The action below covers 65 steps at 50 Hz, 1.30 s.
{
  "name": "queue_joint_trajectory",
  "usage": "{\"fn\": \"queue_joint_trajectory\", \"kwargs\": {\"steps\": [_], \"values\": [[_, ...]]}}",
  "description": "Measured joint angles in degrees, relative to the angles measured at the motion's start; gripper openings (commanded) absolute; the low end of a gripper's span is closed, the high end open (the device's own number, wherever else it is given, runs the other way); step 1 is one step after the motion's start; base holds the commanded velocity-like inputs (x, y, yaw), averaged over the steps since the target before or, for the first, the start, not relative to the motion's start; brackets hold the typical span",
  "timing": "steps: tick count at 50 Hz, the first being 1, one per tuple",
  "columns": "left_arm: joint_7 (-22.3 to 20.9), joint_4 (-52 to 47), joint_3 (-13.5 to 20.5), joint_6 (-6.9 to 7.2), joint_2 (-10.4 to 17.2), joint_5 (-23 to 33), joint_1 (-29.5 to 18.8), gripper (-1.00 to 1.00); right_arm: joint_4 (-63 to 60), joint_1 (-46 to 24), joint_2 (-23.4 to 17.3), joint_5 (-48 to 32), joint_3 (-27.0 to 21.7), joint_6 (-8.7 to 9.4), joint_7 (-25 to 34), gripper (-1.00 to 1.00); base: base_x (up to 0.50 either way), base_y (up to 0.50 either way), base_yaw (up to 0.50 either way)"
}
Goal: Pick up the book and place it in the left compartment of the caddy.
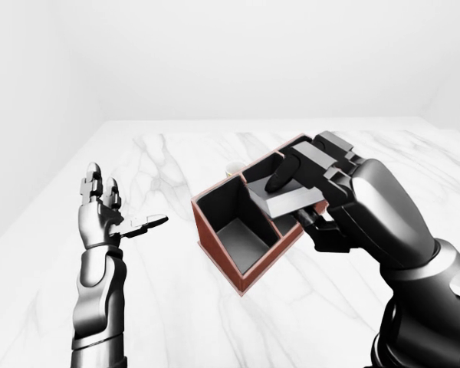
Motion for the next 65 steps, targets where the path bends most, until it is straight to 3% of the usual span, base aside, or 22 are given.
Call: {"fn": "queue_joint_trajectory", "kwargs": {"steps": [14, 40, 50, 65], "values": [[0.0, 0.1, 0.0, 0.00, 0.0, 0.1, -0.1, 1.00, 2.0, 0.9, 1.2, 2.1, 3.4, 0.00, 0.0, -1.00, 0.00, 0.00, 0.00], [0.0, -0.3, 0.0, 0.00, -0.1, 0.2, 0.2, 1.00, 6.3, 5.4, -2.5, 36.3, -3.1, 0.00, 0.0, -1.00, 0.00, 0.00, 0.00], [0.0, -0.3, -0.1, 0.00, -0.2, 0.3, 0.1, 1.00, 9.1, 6.4, -3.7, 42.9, -5.2, 0.00, 0.0, -1.00, 0.00, 0.00, 0.00], [0.0, -0.1, -0.2, 0.00, -0.2, 0.4, 0.1, 1.00, 10.9, 7.1, -4.8, 46.9, -5.5, 0.00, 0.0, -1.00, 0.00, 0.00, 0.00]]}}
